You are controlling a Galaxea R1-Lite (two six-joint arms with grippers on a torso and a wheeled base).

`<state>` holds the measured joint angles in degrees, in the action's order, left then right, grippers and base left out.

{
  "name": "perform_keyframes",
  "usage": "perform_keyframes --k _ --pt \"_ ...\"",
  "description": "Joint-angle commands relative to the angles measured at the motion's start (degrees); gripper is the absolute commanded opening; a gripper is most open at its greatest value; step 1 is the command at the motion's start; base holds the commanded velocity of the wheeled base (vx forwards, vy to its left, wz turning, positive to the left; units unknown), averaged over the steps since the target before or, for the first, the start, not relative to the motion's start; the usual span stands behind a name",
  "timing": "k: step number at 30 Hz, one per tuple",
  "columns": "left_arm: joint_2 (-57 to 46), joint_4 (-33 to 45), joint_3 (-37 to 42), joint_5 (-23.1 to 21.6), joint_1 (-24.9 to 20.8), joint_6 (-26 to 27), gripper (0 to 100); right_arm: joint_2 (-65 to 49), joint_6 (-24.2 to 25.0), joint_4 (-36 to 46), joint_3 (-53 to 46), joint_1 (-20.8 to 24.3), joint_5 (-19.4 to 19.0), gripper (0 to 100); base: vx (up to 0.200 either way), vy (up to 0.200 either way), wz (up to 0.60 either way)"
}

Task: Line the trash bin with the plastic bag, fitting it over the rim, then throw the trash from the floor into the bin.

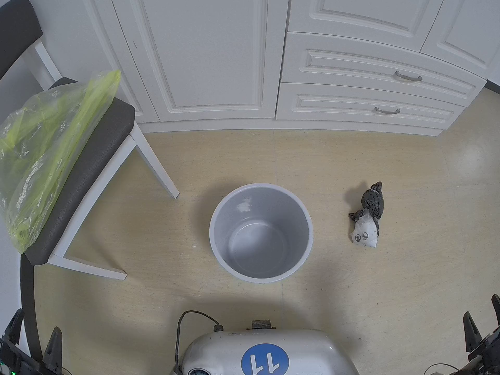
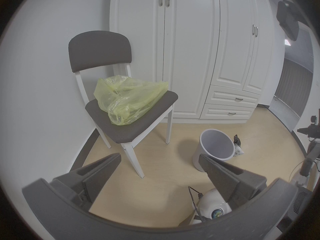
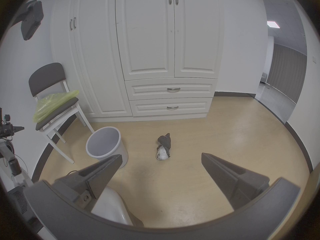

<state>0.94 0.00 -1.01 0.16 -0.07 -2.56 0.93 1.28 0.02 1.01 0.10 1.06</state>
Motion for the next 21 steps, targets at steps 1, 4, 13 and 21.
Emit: perform_keyframes --k 1,4,13,21 --pt "-0.9 0.1 0.9 -0.1 0.0 0.0 100 -0.9 0.0 0.0 -0.9 0.0 0.0 100 0.0 0.0 0.0" --pt "-0.9 0.1 0.9 0.0 0.0 -0.2 100 -0.9 0.2 -0.1 -0.9 0.0 0.1 100 0.0 0.0 0.0" --pt "-0.9 0.1 0.9 0.0 0.0 -0.3 100 -0.9 0.5 -0.1 -0.9 0.0 0.4 100 0.0 0.0 0.0" --pt "-0.9 0.1 0.9 0.0 0.0 -0.3 100 -0.9 0.5 -0.1 -0.9 0.0 0.4 100 0.0 0.0 0.0"
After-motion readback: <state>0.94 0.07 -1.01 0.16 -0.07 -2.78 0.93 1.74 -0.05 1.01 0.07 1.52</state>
